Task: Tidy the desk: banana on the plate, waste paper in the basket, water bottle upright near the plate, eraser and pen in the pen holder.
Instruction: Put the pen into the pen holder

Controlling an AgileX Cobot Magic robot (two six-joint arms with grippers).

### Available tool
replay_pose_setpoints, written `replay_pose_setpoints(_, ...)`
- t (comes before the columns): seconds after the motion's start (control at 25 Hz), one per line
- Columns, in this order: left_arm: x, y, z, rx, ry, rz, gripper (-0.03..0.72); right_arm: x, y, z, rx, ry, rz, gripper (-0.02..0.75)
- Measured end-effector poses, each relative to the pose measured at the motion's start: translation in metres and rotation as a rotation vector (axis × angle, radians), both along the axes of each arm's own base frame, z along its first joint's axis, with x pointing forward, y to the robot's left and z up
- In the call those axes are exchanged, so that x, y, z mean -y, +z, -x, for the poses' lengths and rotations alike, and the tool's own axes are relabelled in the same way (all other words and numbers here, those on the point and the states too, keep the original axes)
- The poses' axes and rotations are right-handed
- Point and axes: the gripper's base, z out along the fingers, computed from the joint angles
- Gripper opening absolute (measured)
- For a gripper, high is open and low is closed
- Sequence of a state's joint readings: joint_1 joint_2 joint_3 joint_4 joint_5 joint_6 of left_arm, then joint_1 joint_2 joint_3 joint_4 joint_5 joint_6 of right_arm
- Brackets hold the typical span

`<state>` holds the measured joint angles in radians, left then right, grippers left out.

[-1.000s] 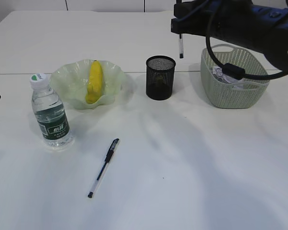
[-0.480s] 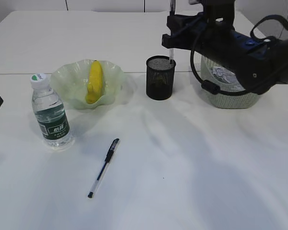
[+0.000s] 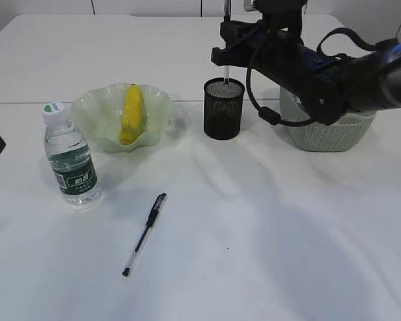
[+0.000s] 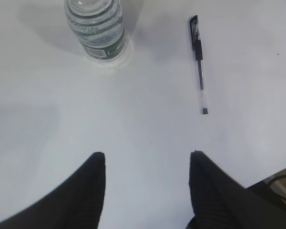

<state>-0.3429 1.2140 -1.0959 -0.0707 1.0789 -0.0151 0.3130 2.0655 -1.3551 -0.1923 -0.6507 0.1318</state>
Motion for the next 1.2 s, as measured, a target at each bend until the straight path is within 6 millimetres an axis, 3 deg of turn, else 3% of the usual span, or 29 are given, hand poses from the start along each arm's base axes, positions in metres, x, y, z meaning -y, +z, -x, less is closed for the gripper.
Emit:
replay_pose_setpoints(0.48,0.001,0.000,0.001,-0.009,0.000,0.006,0.385,-0.008,-0.027,-0.033,0.005,-0.007,0.031,0.050)
replay_pose_setpoints(0.8,0.001,0.000,0.001,-0.012,0.000,0.007,0.382,0.002,-0.042,-0.047,0.000,-0.039,0.057,0.050)
replay_pose_setpoints(1.2,0.001,0.000,0.001,-0.007,0.002,0.009,0.381,0.005,-0.050,-0.049,-0.014,-0.047,0.060,0.050)
